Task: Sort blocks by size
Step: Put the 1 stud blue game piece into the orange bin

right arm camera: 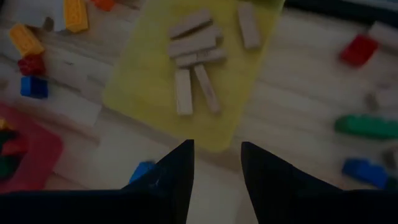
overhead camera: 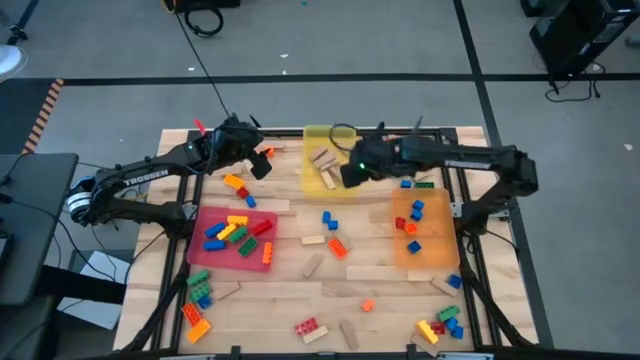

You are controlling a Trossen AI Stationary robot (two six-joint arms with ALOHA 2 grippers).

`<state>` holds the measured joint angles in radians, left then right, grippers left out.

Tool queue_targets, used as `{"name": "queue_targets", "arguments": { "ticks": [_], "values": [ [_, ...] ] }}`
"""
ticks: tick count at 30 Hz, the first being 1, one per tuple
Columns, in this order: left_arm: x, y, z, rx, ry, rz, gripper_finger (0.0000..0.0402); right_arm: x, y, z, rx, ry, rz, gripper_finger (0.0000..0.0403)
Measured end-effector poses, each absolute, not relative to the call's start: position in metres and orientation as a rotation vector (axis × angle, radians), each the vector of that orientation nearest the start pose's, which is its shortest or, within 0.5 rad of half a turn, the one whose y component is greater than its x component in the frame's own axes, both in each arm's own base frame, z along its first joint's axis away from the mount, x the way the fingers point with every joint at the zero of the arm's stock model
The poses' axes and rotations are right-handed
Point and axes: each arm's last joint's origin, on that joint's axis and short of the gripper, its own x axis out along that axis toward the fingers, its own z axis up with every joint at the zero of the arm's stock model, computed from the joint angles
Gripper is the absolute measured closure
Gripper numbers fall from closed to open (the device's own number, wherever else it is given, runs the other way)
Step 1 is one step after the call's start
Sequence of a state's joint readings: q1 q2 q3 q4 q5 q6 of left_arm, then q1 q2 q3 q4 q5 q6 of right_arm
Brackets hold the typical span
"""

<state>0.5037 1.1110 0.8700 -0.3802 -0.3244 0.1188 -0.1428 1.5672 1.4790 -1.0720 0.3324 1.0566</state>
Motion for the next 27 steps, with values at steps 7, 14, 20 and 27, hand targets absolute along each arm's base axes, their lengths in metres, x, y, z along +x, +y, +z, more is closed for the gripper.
{"name": "queue_targets", "arguments": {
  "ticks": [7,14,20,27],
  "values": [
    [0.200,0.121,0.286,0.055,0.661,0.764,0.0122,0.286,-0.021,0.296,0.857,0.814,-0.991,0.0257],
    [0.201,0.121,0.287,0.050,0.653,0.767,0.0122,0.272,-0.006,0.272,0.837,0.838,-0.908,0.0258],
    [0.201,0.121,0.286,0.013,0.638,0.780,0.0122,0.253,-0.005,0.255,0.860,0.682,-0.734,0.0271],
    [0.202,0.122,0.285,0.012,0.649,0.779,0.0122,0.226,-0.011,0.252,0.807,0.593,-0.583,0.0284]
  ]
}}
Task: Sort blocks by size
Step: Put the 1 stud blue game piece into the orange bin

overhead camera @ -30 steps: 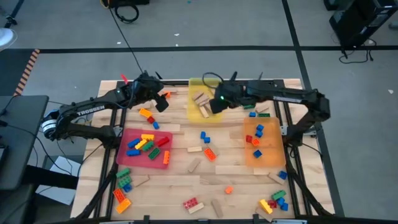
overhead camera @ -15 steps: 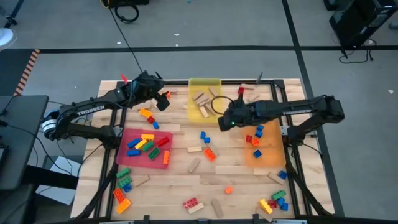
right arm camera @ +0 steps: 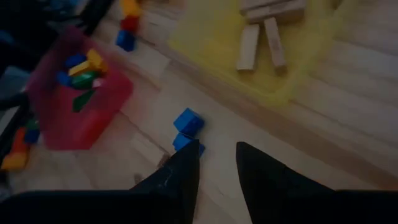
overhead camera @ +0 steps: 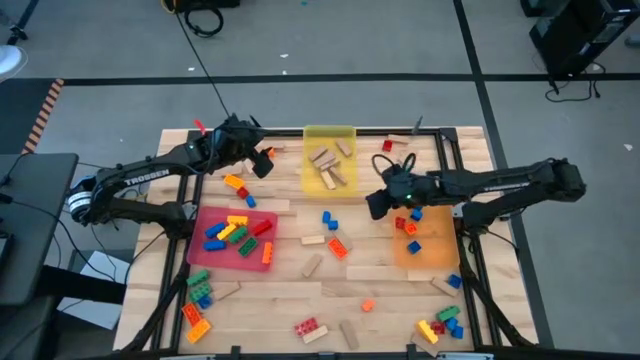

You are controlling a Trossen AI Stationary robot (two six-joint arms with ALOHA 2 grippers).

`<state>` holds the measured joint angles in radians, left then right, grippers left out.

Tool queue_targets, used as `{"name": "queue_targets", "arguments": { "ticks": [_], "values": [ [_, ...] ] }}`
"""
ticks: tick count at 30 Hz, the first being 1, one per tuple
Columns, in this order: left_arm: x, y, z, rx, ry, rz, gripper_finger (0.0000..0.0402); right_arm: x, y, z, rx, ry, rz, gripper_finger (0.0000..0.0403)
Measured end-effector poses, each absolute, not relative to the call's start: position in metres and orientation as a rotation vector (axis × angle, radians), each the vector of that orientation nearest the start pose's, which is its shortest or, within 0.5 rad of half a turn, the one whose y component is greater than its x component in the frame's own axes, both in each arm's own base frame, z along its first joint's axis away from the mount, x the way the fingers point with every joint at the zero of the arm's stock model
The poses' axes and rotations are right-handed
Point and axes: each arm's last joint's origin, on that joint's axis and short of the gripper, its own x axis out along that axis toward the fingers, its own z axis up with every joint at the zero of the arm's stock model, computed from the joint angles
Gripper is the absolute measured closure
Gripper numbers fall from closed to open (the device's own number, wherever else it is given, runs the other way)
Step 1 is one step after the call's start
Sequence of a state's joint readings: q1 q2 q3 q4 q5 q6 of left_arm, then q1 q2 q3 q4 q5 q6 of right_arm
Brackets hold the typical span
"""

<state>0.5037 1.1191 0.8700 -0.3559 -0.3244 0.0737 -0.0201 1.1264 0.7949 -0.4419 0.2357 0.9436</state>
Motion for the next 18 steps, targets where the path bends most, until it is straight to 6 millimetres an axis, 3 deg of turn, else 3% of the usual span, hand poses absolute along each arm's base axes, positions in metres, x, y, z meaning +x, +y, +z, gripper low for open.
{"name": "queue_targets", "arguments": {
  "ticks": [9,18],
  "values": [
    [0.202,0.122,0.285,0.011,0.648,0.779,0.0122,0.221,-0.021,0.254,0.513,0.620,-0.504,0.0277],
    [0.202,0.122,0.285,-0.040,0.627,0.797,0.0122,0.251,-0.018,0.241,0.240,0.651,-0.248,0.0213]
  ]
}}
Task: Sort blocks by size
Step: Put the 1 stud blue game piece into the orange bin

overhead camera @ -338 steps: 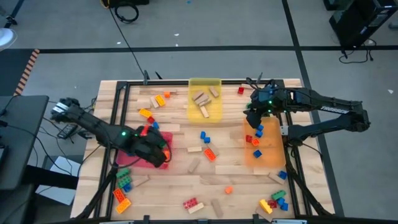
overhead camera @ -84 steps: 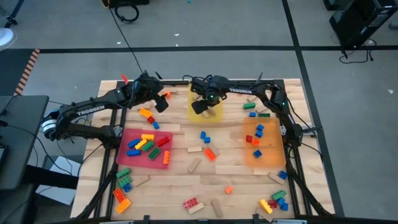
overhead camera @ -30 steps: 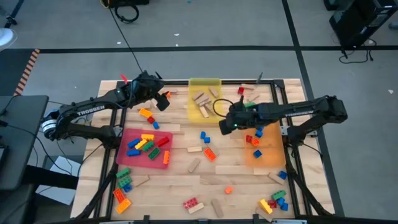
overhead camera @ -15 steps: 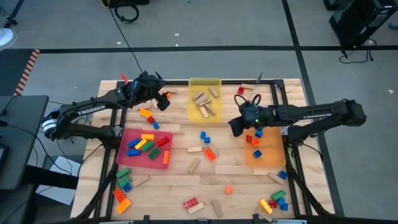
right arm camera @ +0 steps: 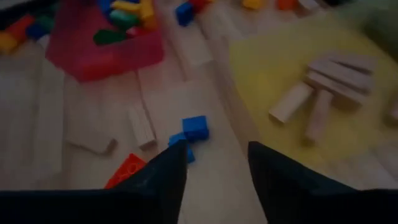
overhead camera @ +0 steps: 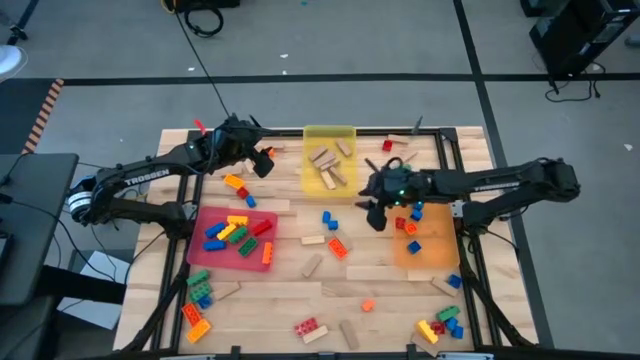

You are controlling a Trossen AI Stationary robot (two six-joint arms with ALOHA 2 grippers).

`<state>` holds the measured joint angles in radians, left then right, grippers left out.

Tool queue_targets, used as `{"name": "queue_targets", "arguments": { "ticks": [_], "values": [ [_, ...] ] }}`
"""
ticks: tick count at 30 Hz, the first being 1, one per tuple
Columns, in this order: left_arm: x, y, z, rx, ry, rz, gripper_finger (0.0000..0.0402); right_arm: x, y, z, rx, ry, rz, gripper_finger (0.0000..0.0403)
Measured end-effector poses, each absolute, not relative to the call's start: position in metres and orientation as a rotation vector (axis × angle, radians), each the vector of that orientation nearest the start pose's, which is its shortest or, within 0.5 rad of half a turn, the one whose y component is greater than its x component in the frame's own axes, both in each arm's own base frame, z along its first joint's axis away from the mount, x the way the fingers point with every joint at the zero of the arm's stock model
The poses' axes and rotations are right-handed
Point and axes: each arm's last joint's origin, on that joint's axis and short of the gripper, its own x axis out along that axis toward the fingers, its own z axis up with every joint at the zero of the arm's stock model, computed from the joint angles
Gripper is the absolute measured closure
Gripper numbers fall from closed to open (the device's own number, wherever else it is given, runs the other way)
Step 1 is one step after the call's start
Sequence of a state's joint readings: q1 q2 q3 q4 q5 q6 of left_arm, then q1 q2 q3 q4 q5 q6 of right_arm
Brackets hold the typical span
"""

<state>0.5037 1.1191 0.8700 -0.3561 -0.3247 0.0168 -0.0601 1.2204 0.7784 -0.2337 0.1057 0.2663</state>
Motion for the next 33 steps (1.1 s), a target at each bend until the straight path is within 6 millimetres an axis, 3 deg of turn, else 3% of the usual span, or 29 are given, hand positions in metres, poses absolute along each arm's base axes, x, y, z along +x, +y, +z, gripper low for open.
{"name": "queue_targets", "arguments": {
  "ticks": [7,15,23,33],
  "values": [
    [0.202,0.122,0.285,-0.032,0.631,0.794,0.0122,0.277,-0.003,0.207,0.163,0.735,-0.177,0.0153],
    [0.202,0.122,0.285,-0.031,0.630,0.794,0.0122,0.314,0.010,0.178,0.164,0.832,-0.160,0.0120],
    [0.202,0.122,0.285,-0.030,0.632,0.794,0.0122,0.342,0.006,0.150,0.225,0.909,-0.218,0.0116],
    [0.201,0.122,0.284,-0.029,0.634,0.793,0.0122,0.352,-0.003,0.124,0.285,0.962,-0.269,0.0139]
  ]
}}
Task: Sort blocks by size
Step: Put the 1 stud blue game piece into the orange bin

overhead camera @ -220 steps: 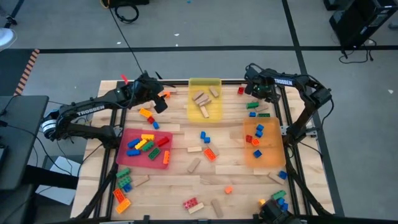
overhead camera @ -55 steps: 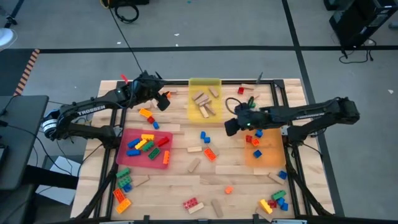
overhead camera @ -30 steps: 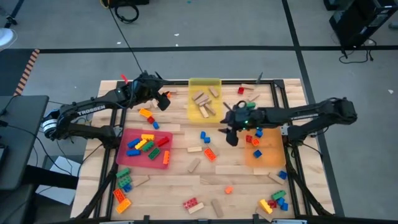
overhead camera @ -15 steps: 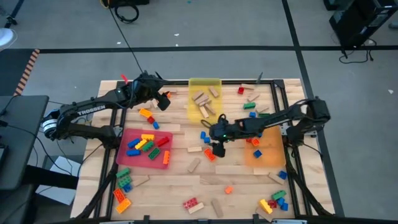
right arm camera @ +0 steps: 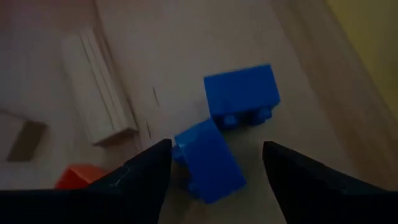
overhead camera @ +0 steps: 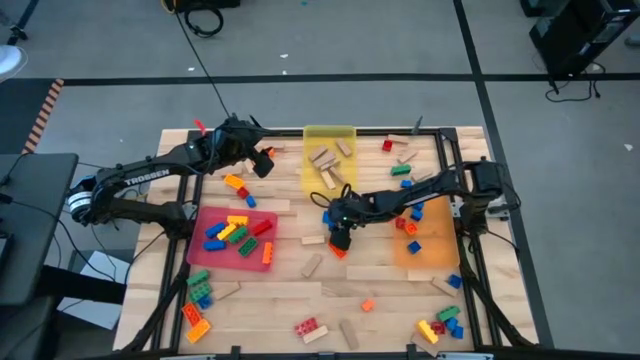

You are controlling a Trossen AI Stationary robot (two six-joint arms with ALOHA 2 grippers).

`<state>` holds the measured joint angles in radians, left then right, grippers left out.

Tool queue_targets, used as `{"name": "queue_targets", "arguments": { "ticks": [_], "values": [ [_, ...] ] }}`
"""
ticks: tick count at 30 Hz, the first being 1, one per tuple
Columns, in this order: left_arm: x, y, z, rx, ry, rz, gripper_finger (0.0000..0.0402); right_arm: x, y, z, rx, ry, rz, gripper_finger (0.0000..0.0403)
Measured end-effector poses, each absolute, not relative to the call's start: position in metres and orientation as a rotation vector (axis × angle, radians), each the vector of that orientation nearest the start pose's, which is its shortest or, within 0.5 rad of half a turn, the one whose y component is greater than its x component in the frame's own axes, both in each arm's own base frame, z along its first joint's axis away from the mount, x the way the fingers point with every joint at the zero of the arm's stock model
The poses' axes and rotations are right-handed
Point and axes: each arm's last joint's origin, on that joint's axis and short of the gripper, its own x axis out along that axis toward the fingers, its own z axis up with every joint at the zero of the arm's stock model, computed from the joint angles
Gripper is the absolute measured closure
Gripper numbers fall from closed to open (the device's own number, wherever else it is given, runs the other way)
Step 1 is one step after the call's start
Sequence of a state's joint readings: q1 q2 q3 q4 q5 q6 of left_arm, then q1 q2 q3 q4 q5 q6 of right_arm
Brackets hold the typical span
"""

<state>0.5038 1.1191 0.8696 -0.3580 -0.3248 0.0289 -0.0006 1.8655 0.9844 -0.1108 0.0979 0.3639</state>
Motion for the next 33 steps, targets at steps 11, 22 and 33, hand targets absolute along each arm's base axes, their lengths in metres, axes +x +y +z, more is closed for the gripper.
{"name": "queue_targets", "arguments": {
  "ticks": [11,22,33],
  "values": [
    [0.201,0.122,0.284,-0.029,0.633,0.794,0.0122,0.353,-0.004,0.118,0.241,0.967,-0.292,0.0218],
    [0.202,0.122,0.284,-0.029,0.632,0.794,0.0122,0.344,-0.004,0.167,0.307,0.839,-0.290,0.0301],
    [0.202,0.122,0.286,-0.039,0.612,0.799,0.0122,0.246,-0.005,0.260,0.646,0.811,-0.693,0.0301]
  ]
}}
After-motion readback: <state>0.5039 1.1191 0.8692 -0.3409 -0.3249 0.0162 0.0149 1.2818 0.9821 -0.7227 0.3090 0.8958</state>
